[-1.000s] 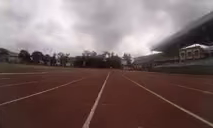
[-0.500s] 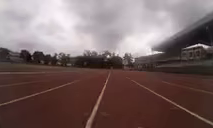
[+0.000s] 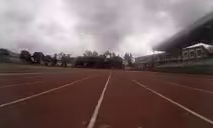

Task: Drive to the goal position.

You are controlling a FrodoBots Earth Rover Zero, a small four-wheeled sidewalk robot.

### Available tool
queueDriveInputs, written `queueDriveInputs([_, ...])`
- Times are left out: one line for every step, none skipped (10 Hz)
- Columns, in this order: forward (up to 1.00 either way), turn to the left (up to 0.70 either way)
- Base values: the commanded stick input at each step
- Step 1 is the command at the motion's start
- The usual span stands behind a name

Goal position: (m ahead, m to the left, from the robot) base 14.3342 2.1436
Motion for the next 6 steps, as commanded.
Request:
queueDriveInputs([0.70,0.00])
queueDriveInputs([0.70,0.00])
queueDriveInputs([0.70,0.00])
queueDriveInputs([0.70,0.00])
queueDriveInputs([0.70,0.00])
queueDriveInputs([0.70,0.00])
